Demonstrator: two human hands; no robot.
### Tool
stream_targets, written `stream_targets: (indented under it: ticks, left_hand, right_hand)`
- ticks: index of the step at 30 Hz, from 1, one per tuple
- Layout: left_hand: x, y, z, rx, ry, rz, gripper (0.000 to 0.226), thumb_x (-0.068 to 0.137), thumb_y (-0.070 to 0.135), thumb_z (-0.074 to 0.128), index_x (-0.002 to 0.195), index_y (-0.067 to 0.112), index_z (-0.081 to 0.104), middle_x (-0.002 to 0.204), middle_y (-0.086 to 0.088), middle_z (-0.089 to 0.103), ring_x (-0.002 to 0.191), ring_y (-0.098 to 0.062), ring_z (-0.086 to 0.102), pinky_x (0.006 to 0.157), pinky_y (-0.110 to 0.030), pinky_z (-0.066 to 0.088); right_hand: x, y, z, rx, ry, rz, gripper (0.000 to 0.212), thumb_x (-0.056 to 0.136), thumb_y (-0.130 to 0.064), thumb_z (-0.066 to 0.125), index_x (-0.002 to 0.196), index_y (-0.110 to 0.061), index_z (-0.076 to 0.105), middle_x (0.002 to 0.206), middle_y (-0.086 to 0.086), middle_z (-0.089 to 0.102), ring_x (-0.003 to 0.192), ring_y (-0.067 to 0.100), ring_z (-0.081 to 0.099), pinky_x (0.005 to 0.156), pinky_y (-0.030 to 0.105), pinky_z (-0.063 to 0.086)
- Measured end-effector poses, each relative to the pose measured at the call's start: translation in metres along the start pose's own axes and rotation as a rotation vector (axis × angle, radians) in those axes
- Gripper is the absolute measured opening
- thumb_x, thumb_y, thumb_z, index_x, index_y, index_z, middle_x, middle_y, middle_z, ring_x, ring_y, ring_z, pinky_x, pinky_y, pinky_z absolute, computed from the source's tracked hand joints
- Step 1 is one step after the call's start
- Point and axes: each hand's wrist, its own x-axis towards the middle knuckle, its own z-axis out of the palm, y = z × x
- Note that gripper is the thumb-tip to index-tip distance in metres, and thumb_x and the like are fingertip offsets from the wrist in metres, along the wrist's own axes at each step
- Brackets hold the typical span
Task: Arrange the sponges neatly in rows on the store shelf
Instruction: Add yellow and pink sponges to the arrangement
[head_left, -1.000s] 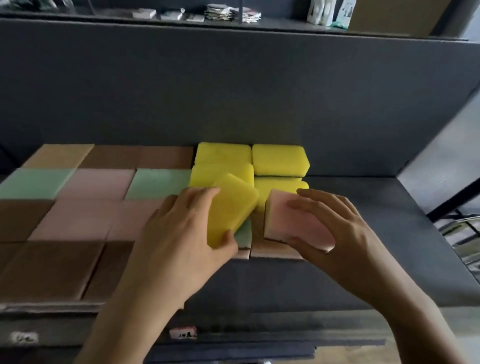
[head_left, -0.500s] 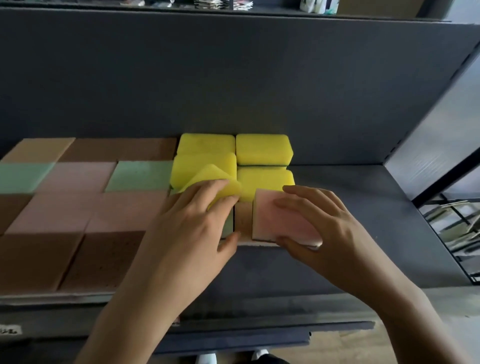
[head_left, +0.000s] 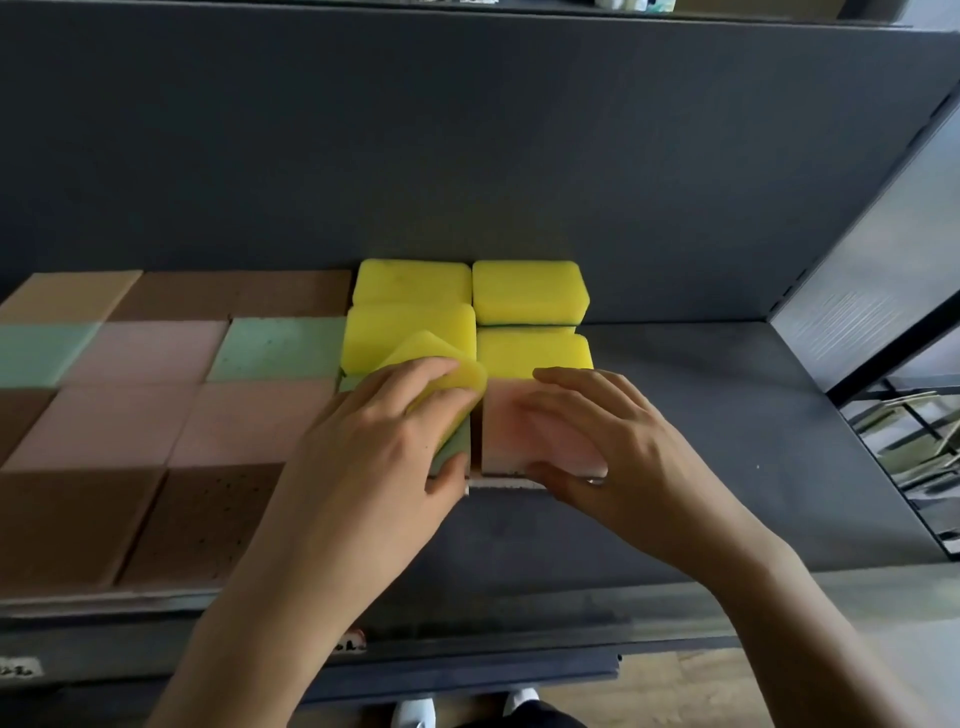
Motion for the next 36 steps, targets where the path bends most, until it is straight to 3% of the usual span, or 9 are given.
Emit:
stream_targets:
  ticks: [4,11,17,24,29,32,36]
  left_hand:
    - [0.001,-0.003,0.0,-0.031,0.037,0.01,0.042,0.078,0.02,0.068,0.12,0.018,0.066,0.131,0.005,0.057,0.11,-0.017,0.058,0.09,-0.035,0.053]
    - [0.0,-0.005,0.001,-0.07,0.068,0.025,0.041,0.078,0.019,0.068,0.119,0.019,0.066,0.13,0.006,0.057,0.109,-0.016,0.059,0.09,-0.032,0.051]
    - [-0.005,-0.01,-0.002,-0.073,0.093,0.025,0.047,0.079,0.029,0.066,0.123,0.015,0.063,0.138,-0.001,0.05,0.127,-0.022,0.049,0.104,-0.039,0.044]
    - [-0.018,-0.018,-0.014,0.064,0.084,-0.143,0.072,0.068,0.053,0.067,0.128,0.013,0.058,0.135,-0.006,0.054,0.115,-0.031,0.057,0.091,-0.046,0.05]
    - [-0.018,-0.02,-0.014,0.087,0.039,-0.2,0.068,0.063,0.053,0.074,0.119,0.016,0.06,0.115,-0.002,0.065,0.092,-0.027,0.065,0.073,-0.037,0.052]
    - [-0.017,-0.018,-0.016,0.004,0.037,-0.156,0.068,0.062,0.05,0.078,0.119,0.019,0.057,0.117,0.001,0.063,0.094,-0.023,0.064,0.071,-0.032,0.05]
    - [-0.014,-0.011,-0.022,-0.151,0.033,-0.069,0.066,0.067,0.063,0.058,0.121,0.027,0.052,0.121,0.011,0.058,0.101,-0.008,0.055,0.076,-0.017,0.041]
  right_hand:
    - [0.005,-0.002,0.002,0.029,0.011,-0.01,0.053,0.085,-0.044,0.069,0.133,-0.026,0.057,0.141,-0.007,0.051,0.127,0.017,0.048,0.1,0.039,0.047]
    - [0.011,-0.001,0.005,0.02,-0.044,-0.006,0.055,0.086,-0.048,0.069,0.136,-0.031,0.054,0.141,-0.011,0.049,0.129,0.014,0.046,0.1,0.043,0.047]
    - [0.014,-0.004,-0.005,0.02,-0.074,-0.007,0.057,0.084,-0.057,0.063,0.136,-0.036,0.051,0.146,-0.012,0.042,0.131,0.012,0.041,0.103,0.043,0.045]
    - [0.031,-0.022,-0.015,0.038,-0.035,-0.068,0.051,0.089,-0.053,0.06,0.135,-0.032,0.053,0.145,-0.011,0.045,0.132,0.009,0.043,0.104,0.037,0.044]
    - [0.042,-0.03,-0.019,0.072,-0.03,-0.09,0.054,0.086,-0.049,0.065,0.135,-0.028,0.05,0.15,-0.011,0.04,0.137,0.008,0.039,0.106,0.038,0.044]
    - [0.045,-0.036,-0.027,0.052,-0.041,-0.167,0.059,0.085,-0.05,0.066,0.136,-0.027,0.048,0.154,-0.01,0.035,0.144,0.004,0.028,0.112,0.03,0.036]
    - [0.045,-0.038,-0.035,0.044,-0.109,-0.287,0.049,0.085,-0.041,0.075,0.126,-0.022,0.056,0.154,-0.006,0.039,0.145,0.008,0.029,0.113,0.034,0.037]
